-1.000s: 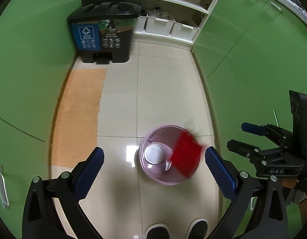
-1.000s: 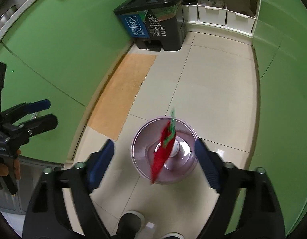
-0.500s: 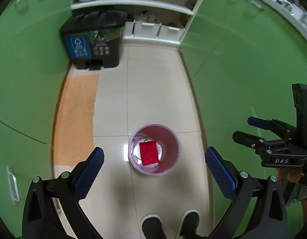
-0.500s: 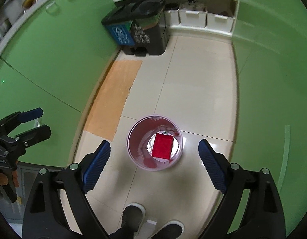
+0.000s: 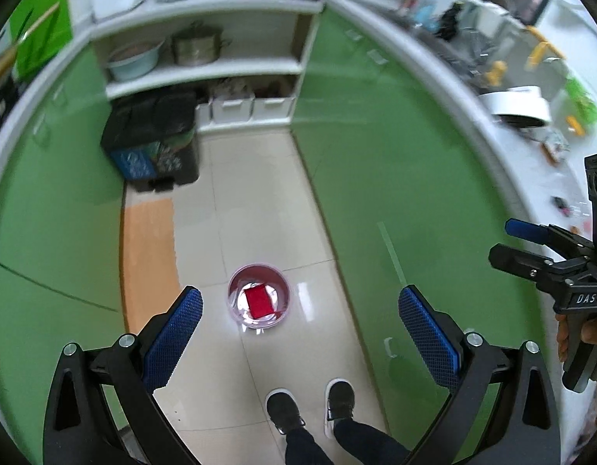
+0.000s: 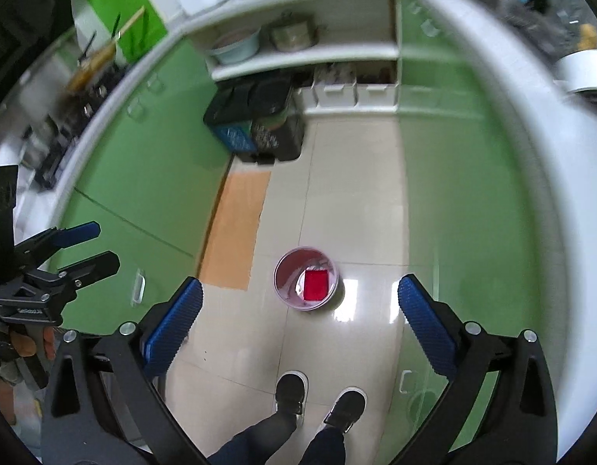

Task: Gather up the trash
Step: 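Move both grippers back over the counter trash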

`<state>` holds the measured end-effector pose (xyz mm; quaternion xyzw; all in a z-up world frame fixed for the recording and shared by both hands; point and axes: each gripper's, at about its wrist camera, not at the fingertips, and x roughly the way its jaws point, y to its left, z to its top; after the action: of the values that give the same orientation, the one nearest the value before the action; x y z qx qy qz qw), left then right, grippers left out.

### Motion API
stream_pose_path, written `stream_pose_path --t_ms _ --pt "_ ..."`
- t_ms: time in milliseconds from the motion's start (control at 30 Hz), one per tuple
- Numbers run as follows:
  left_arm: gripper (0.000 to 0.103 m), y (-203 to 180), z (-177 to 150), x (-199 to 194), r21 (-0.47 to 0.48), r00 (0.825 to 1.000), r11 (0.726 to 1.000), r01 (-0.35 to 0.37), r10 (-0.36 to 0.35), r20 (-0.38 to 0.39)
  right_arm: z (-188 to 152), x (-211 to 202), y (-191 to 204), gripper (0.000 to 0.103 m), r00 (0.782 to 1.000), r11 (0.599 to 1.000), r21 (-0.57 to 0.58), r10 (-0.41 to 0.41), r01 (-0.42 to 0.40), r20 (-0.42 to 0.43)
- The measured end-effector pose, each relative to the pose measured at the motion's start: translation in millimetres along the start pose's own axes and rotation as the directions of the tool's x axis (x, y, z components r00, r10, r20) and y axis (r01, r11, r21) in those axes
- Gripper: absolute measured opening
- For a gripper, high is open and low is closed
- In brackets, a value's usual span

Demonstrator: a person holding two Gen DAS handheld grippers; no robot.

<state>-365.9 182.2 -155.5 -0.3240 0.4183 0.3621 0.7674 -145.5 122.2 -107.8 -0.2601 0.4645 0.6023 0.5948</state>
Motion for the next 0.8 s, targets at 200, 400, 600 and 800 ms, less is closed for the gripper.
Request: stream_pose_path --t_ms 200,400,600,800 --pt "0.097 -64.5 28.6 -55.7 0.128 0.997 0.990 0.065 -0.071 0.037 -16.4 -117.9 -24.6 0.100 0.990 0.992 0.113 -0.074 0.060 0.122" --pt "0.097 -138.0 56.2 -75.5 0.295 0.986 0.945 0.137 -0.160 0.055 -50.9 -208.4 -73.7 0.100 0.946 0.947 0.274 -0.232 0.167 0.226" --pt "0.097 -209.9 67.4 -82.0 0.422 0.968 0.883 0.206 -0.246 0.041 -102.3 -273.2 -126.7 0.100 0.895 0.878 0.424 -0.357 0.223 0.267" --pt "0.097 -285.9 61.2 -83.4 0.508 0.950 0.823 0.254 -0.311 0.028 -148.3 -309.1 -172.2 0.100 0.863 0.808 0.526 -0.442 0.264 0.246"
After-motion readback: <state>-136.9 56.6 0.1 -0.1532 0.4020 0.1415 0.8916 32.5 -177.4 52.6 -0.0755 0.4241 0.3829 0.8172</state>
